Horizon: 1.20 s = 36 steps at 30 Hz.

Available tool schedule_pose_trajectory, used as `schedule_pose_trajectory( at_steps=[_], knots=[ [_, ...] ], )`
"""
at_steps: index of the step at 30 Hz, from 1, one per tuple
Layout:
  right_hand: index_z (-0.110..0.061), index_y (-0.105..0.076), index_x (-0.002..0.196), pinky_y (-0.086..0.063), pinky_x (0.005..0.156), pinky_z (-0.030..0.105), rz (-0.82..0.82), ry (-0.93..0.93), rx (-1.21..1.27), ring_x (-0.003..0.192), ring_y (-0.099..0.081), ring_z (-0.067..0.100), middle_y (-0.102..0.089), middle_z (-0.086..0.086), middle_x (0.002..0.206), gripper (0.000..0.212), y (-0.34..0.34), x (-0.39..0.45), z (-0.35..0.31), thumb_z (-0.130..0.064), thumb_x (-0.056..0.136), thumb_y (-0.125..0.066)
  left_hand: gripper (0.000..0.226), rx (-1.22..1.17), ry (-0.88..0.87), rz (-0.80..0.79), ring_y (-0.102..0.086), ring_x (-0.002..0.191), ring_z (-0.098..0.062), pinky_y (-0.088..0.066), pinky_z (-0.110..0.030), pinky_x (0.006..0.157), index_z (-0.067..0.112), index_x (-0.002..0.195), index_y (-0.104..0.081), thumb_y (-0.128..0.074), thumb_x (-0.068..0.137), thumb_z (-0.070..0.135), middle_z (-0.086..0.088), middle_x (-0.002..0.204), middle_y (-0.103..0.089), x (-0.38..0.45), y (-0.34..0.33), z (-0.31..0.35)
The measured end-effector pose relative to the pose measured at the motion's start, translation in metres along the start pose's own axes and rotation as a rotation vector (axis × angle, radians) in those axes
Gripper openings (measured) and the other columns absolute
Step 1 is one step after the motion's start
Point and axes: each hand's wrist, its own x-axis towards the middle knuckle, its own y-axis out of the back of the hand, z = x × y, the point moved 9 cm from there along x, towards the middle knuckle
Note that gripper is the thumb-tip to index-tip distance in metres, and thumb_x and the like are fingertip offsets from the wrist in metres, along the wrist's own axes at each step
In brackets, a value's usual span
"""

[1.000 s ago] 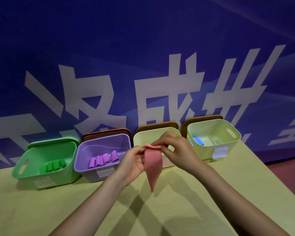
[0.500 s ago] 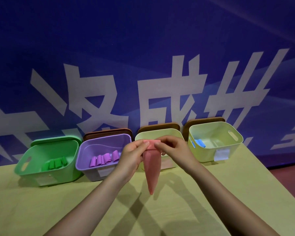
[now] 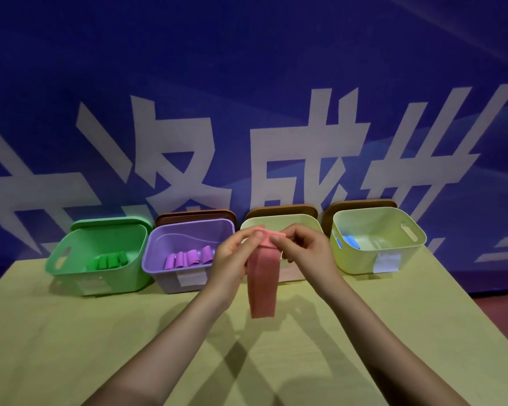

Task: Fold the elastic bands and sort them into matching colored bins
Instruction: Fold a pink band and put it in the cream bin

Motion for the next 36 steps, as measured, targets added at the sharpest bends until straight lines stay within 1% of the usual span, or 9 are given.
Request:
schedule_pose_trajectory(
  at_steps=[2, 9, 13, 18, 22, 26, 30, 33, 36],
  knots=[
    [-0.003, -0.065, 0.072, -0.043, 0.055, 0.017, -0.002, 0.005, 0.021, 0.054, -0.052, 0.005, -0.058, -0.001, 0.059, 0.015, -0.001, -0.002, -0.004, -0.008, 0.085, -0.068, 0.033, -0.013, 0.063, -0.009, -0.067, 0.09, -0.023, -0.052, -0.036, 0.075, 0.022, 0.1, -0.071, -0.066, 0.075, 0.043, -0.008, 0.099, -0.072, -0.006, 0.003, -0.009],
    [-0.006, -0.069, 0.086, -0.049, 0.065, 0.025, -0.112, 0.07, -0.092, 0.07, -0.059, 0.013, -0.067, 0.005, 0.078, 0.006, -0.014, -0.013, -0.015, -0.012, 0.084, -0.071, 0.016, -0.044, 0.132, 0.057, -0.061, 0.078, -0.018, -0.048, -0.032, 0.072, 0.015, 0.09, -0.074, -0.063, 0.089, 0.026, -0.006, 0.082, -0.069, -0.02, 0.014, -0.018],
    [-0.01, -0.073, 0.092, -0.05, 0.067, 0.028, -0.138, 0.29, -0.325, 0.075, -0.059, 0.012, -0.066, -0.001, 0.082, 0.01, -0.016, -0.019, -0.027, -0.006, 0.084, -0.07, 0.024, -0.105, 0.206, 0.058, -0.065, 0.093, -0.023, -0.049, -0.036, 0.086, 0.007, 0.102, -0.072, -0.062, 0.09, 0.024, -0.018, 0.104, -0.07, -0.023, 0.015, -0.025],
    [-0.011, -0.075, 0.099, -0.049, 0.068, 0.022, -0.196, 0.545, -0.624, 0.079, -0.059, 0.01, -0.065, 0.0, 0.087, 0.02, -0.02, -0.029, -0.037, -0.009, 0.083, -0.063, 0.024, -0.191, 0.229, 0.02, -0.062, 0.085, -0.02, -0.047, -0.03, 0.075, 0.005, 0.1, -0.065, -0.046, 0.098, 0.019, -0.016, 0.095, -0.066, -0.027, 0.008, -0.026],
    [-0.01, -0.075, 0.101, -0.049, 0.069, 0.024, -0.278, 0.63, -0.736, 0.081, -0.061, 0.017, -0.065, 0.004, 0.09, 0.022, -0.022, -0.035, -0.037, -0.009, 0.082, -0.063, 0.032, -0.155, 0.225, -0.021, -0.066, 0.089, -0.021, -0.051, -0.029, 0.077, 0.003, 0.107, -0.067, -0.053, 0.096, 0.03, -0.016, 0.1, -0.07, -0.028, 0.005, -0.029],
    [-0.013, -0.072, 0.109, -0.043, 0.079, 0.011, -0.268, 0.466, -0.6, 0.091, -0.057, 0.004, -0.063, -0.001, 0.097, 0.031, -0.014, -0.031, -0.026, -0.003, 0.086, -0.055, 0.025, -0.11, 0.181, -0.006, -0.062, 0.093, -0.023, -0.046, -0.032, 0.081, 0.004, 0.109, -0.068, -0.057, 0.094, 0.021, -0.021, 0.109, -0.068, -0.025, 0.004, -0.032],
    [-0.015, -0.067, 0.115, -0.049, 0.073, 0.016, -0.16, 0.05, -0.233, 0.079, -0.062, 0.004, -0.068, 0.0, 0.091, 0.023, -0.009, -0.026, -0.001, -0.012, 0.094, -0.058, 0.02, -0.038, 0.117, 0.048, -0.065, 0.102, -0.027, -0.048, -0.04, 0.093, 0.011, 0.108, -0.069, -0.056, 0.095, 0.02, -0.012, 0.105, -0.072, -0.025, 0.012, -0.029],
    [-0.008, -0.071, 0.095, -0.049, 0.061, 0.019, -0.2, -0.102, -0.094, 0.06, -0.058, 0.008, -0.064, 0.002, 0.068, 0.01, -0.024, -0.026, 0.01, -0.015, 0.089, -0.066, 0.016, 0.063, 0.073, 0.092, -0.065, 0.104, -0.027, -0.049, -0.045, 0.097, 0.019, 0.103, -0.07, -0.059, 0.093, 0.024, -0.007, 0.102, -0.072, -0.025, 0.021, -0.023],
    [-0.007, -0.07, 0.08, -0.046, 0.058, 0.02, -0.187, -0.133, 0.002, 0.057, -0.054, 0.01, -0.06, 0.005, 0.064, 0.01, -0.029, -0.021, 0.012, -0.009, 0.088, -0.065, 0.014, 0.094, 0.05, 0.093, -0.064, 0.104, -0.031, -0.048, -0.048, 0.094, 0.02, 0.099, -0.071, -0.061, 0.092, 0.026, -0.009, 0.101, -0.071, -0.026, 0.027, -0.016]
  ],
)
